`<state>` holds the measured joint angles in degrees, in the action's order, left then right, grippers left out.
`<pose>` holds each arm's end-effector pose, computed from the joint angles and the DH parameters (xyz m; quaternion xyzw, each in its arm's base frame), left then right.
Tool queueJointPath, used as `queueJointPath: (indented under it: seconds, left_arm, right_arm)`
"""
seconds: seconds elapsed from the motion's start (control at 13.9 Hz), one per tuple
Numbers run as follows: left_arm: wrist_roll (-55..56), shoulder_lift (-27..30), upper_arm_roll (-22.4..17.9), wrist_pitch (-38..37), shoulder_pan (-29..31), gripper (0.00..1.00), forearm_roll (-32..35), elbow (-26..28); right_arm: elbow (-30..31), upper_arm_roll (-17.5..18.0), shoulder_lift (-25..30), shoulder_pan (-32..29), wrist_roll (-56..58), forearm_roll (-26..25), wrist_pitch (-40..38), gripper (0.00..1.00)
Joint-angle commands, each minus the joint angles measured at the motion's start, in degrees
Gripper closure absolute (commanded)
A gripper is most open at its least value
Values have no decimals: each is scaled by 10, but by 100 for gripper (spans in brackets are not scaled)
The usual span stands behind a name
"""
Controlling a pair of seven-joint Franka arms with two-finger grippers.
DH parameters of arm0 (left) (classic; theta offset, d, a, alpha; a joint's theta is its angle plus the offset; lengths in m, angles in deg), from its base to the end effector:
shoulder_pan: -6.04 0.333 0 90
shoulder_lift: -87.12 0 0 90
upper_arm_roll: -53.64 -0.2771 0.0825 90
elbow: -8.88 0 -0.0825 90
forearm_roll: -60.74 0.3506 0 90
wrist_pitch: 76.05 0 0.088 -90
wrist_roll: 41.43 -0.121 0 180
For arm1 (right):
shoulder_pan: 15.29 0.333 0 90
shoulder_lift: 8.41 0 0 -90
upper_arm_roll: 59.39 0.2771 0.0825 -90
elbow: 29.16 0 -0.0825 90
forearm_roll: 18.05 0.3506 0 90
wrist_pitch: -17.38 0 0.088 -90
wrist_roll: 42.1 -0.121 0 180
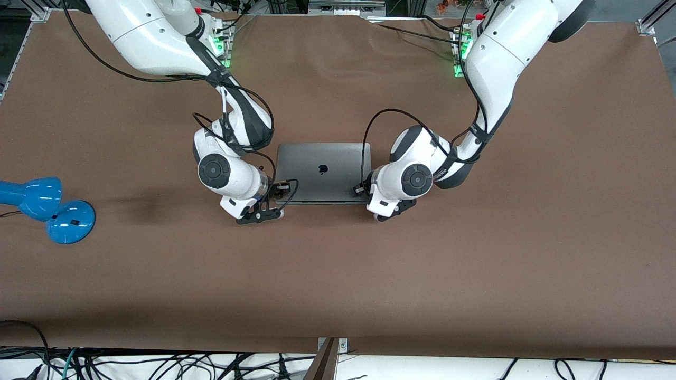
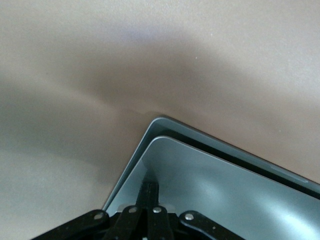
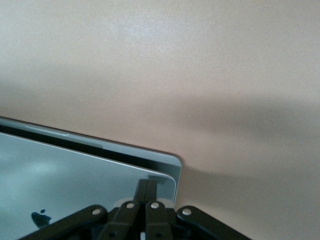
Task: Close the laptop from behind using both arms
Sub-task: 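Press the lid down with the right gripper while the left gripper presses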
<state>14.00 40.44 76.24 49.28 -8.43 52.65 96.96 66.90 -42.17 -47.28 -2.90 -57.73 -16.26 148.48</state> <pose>0.5249 -0.3695 0.1753 0.9470 0.2461 -0.1824 0.0966 0.5526 0.2986 0.1977 -0.9909 -0.0811 0.0588 0.0897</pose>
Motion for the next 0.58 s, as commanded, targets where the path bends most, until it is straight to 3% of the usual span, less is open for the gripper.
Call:
queueJointPath:
  seconds: [0.0, 0.5]
  left_arm:
    - [10, -19, -9, 4, -10, 100, 19, -26]
    - [9, -31, -25, 13, -25, 100, 19, -28]
  right_arm:
    - [-14, -2, -14, 4, 5, -14, 7, 99]
    - [-13, -6, -31, 4, 6, -30, 28, 99]
